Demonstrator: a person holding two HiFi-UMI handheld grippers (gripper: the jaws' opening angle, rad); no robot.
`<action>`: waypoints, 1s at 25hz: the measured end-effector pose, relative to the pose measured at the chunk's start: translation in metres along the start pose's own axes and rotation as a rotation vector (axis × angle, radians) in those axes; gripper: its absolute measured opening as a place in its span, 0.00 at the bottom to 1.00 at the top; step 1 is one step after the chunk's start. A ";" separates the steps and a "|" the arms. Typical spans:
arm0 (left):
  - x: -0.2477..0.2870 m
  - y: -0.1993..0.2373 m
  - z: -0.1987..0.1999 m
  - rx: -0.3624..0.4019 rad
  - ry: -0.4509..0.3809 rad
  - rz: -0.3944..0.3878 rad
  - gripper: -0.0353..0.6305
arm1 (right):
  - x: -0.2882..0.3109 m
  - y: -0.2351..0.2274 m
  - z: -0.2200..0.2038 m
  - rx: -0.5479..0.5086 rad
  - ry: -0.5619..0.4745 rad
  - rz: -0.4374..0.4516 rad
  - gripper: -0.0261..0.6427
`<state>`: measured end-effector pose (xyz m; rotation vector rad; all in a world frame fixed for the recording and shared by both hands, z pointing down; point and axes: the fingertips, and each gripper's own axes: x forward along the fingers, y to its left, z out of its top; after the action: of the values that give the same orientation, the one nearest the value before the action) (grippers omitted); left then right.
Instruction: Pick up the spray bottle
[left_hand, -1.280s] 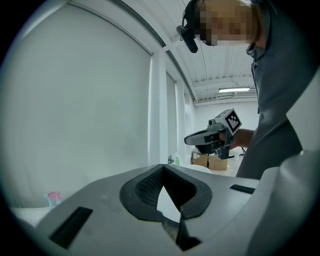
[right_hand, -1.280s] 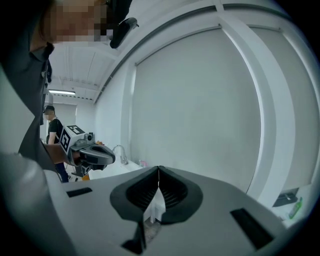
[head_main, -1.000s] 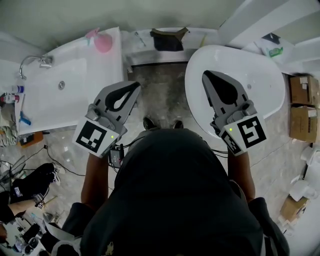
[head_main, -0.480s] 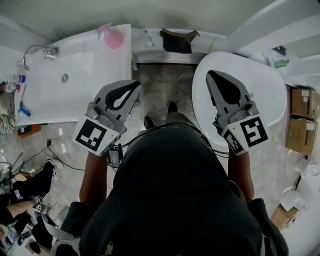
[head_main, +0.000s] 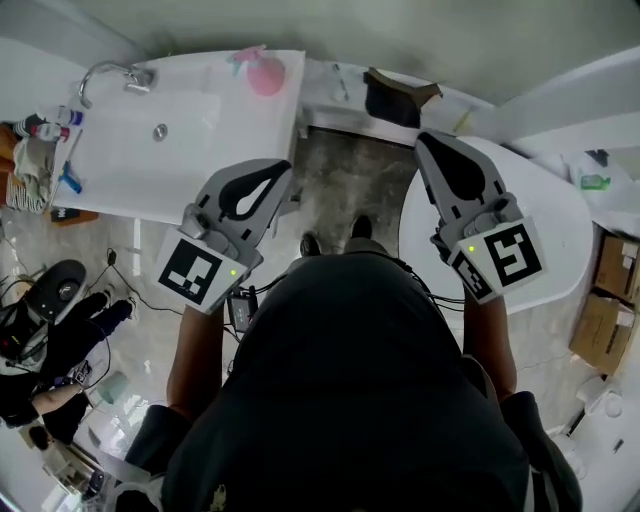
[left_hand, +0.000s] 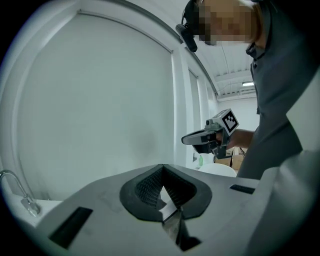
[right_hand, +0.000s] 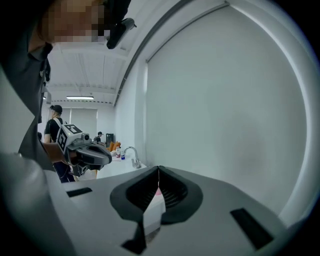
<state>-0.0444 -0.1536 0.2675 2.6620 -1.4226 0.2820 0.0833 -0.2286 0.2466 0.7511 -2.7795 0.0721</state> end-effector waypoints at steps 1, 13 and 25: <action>0.001 0.000 0.000 -0.003 0.005 0.014 0.06 | 0.005 -0.003 -0.002 0.006 0.001 0.013 0.05; -0.011 0.018 -0.009 -0.047 0.135 0.188 0.06 | 0.067 -0.018 -0.016 0.060 -0.011 0.199 0.05; -0.054 0.045 -0.047 -0.116 0.144 0.219 0.06 | 0.103 0.010 -0.013 0.023 0.031 0.203 0.05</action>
<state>-0.1162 -0.1262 0.3023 2.3467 -1.6310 0.3888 -0.0047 -0.2687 0.2867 0.4667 -2.8200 0.1529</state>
